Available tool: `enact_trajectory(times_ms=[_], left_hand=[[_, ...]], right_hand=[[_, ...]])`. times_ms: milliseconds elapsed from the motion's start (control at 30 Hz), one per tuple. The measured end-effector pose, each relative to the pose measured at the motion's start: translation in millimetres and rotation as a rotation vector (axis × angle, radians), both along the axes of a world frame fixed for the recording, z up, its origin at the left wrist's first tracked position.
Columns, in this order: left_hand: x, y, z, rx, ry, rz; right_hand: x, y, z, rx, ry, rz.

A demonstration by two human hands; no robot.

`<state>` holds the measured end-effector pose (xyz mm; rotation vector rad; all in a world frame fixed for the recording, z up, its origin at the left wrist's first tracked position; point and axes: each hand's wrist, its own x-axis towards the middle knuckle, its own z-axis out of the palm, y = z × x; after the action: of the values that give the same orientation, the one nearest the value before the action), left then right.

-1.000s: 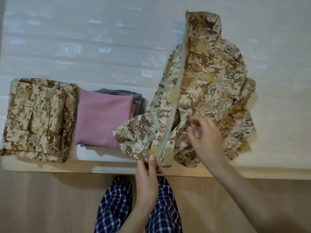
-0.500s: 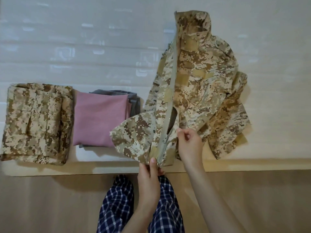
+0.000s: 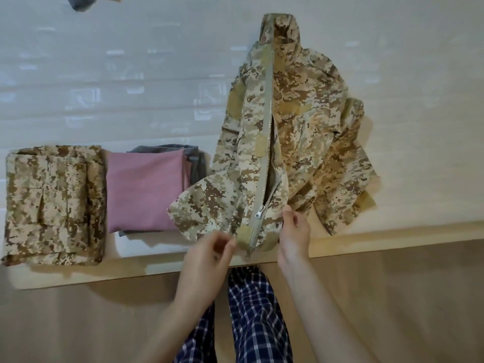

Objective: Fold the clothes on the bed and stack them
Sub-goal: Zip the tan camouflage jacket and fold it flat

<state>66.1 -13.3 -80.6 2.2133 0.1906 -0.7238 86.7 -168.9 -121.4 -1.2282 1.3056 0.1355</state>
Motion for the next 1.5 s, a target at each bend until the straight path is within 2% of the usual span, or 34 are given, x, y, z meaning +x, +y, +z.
enact_trajectory(times_ms=[67, 100, 133, 200, 300, 433, 533, 600, 733, 867, 1067, 1167, 1333, 1433, 1500], left_hand=[[30, -10, 5, 0.006, -0.251, -0.192], [43, -18, 3, 0.03, -0.31, -0.321], [53, -26, 0, 0.055, -0.326, -0.43], [68, -37, -7, 0.102, -0.239, -0.536], [79, -46, -15, 0.034, -0.11, -0.527], [91, -49, -17, 0.016, -0.21, -0.634], [96, -49, -19, 0.094, -0.276, -0.74], [98, -51, -19, 0.109, -0.276, -0.758], [103, -54, -17, 0.075, -0.307, -0.807], [113, -59, -15, 0.069, -0.414, -0.868], [149, -76, -25, 0.144, -0.44, -0.593], [158, -81, -30, 0.207, -0.554, -0.647], [158, -75, -30, 0.169, -0.624, -0.779], [156, -74, -26, 0.154, -0.605, -0.768], [158, -75, -25, 0.146, -0.636, -0.73]], right_hand=[[0, 0, -2, -0.032, -0.001, 0.036], [0, 1, -2, -0.042, 0.001, 0.061], [1, 1, -2, -0.046, -0.001, 0.085], [3, 1, -2, -0.052, -0.006, 0.117], [7, -3, -2, -0.105, -0.001, 0.176], [6, -9, -2, -0.148, -0.005, 0.295], [-4, -12, 0, -0.042, -0.055, 0.358], [-9, -11, 3, -0.006, -0.109, 0.428], [-9, -6, 6, -0.181, -0.09, 0.583], [-3, -6, 14, -0.206, -0.108, 0.567], [-22, -3, 22, -0.212, -0.167, 0.632], [-24, -14, 24, -0.197, -0.157, 0.672], [19, -39, 30, -0.218, -0.126, 0.618], [52, -44, 24, -0.286, -0.131, 0.736], [56, -44, 20, -0.212, -0.161, 0.644]])
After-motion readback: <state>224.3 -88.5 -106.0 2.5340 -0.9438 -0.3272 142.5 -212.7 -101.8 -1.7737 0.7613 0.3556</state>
